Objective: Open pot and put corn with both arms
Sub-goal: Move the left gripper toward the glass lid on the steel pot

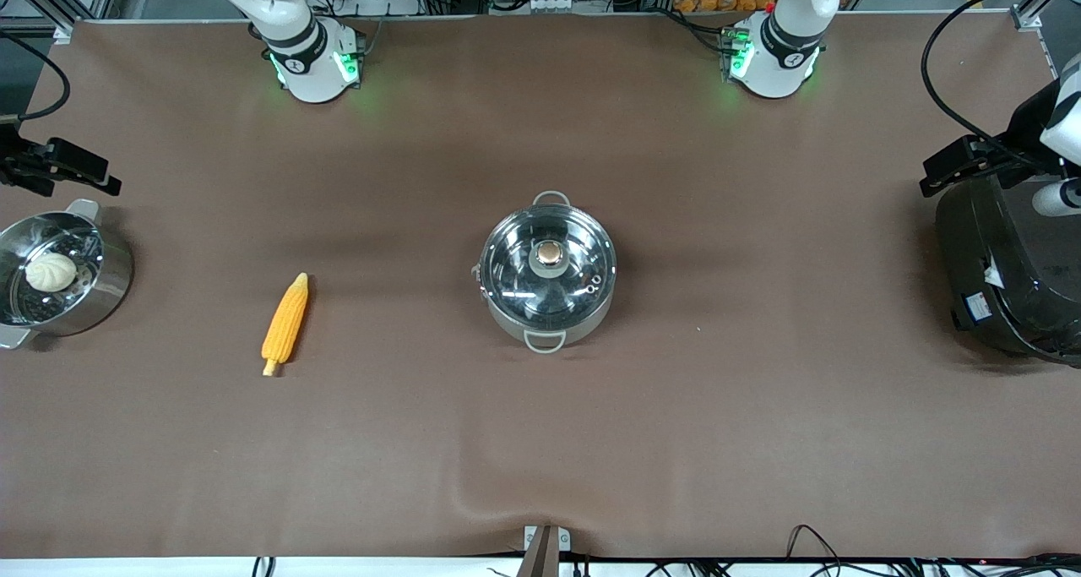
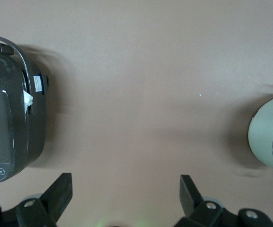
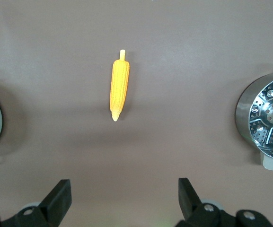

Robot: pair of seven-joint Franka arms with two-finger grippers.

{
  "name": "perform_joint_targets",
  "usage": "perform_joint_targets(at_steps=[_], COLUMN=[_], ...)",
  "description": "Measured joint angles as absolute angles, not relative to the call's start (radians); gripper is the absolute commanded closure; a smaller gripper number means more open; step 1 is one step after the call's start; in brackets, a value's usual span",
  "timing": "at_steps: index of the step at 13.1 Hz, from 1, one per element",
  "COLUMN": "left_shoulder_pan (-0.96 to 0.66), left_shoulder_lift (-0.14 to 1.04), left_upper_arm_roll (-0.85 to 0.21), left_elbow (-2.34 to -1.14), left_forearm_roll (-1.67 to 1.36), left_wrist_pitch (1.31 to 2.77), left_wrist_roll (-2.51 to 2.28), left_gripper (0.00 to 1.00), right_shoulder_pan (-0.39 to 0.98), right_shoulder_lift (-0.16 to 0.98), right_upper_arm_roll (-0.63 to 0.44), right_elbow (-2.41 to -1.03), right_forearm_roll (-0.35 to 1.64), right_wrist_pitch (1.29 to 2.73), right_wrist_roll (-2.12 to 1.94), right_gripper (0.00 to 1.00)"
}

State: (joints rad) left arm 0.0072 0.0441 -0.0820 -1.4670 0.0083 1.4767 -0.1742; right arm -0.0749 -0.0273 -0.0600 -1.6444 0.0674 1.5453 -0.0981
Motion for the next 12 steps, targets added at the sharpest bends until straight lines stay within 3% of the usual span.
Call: perform_joint_targets(at_steps=[12], left_shoulder_pan=[-0.010], left_shoulder_lift=[0.062], left_upper_arm_roll=[-0.106], left_elbow=[-1.473], left_forearm_roll=[-0.002], left_wrist_pitch=[1.479], left_wrist_roll=[-0.174], left_gripper=[0.00], right_shoulder_pan=[-0.075], right_shoulder_lift=[-0.026], right_upper_arm_roll=[-0.059], right_elbow=[-1.644], right_forearm_roll=[0.068], right_wrist_pitch=[1.545], right_wrist_roll=[-0.098], right_gripper=[0.00])
